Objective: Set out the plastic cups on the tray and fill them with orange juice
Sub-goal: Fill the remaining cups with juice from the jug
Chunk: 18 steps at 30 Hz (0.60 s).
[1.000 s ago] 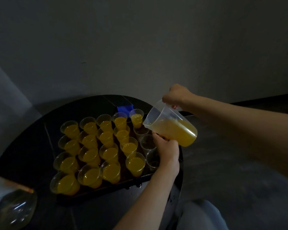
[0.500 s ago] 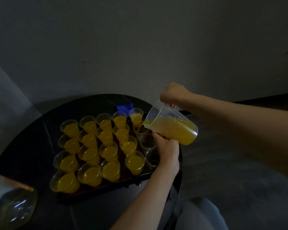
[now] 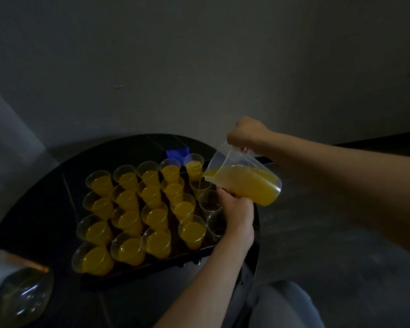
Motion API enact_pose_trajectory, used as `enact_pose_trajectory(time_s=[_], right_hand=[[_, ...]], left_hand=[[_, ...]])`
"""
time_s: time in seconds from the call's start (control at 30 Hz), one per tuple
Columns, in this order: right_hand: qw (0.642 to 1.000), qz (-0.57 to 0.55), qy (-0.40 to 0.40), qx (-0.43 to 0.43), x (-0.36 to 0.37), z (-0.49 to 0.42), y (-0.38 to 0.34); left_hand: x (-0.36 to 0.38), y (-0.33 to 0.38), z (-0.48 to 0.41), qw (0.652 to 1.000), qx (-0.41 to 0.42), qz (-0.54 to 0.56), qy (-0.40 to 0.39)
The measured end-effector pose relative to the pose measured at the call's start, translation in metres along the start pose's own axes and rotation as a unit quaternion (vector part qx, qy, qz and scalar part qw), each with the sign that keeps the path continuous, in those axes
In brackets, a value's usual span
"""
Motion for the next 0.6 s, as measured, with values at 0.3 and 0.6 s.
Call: enact_pose_trajectory(time_s=[0.3, 0.6], right_hand=[[1.000, -0.013, 0.006, -0.006, -0.0024, -0.0028, 0.0005], [1.000, -0.009, 0.009, 0.005, -0.0007, -0.0031, 0.0054]], left_hand=[[0.0013, 0.0020, -0.0024, 1.000, 0.004, 0.000, 0.003], [-0.0023, 0.0011, -0.0053, 1.000, 0.015, 0.000, 0.004]])
Point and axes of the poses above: each hand's wrist, its own z-axis away from the middle knuckle, its own x-axis out of the palm, y = z × x, the point moved 10 cm from there along -z, towards the middle knuckle, and after that the axes turned 9 degrees about -x, right-handed, at the moved point
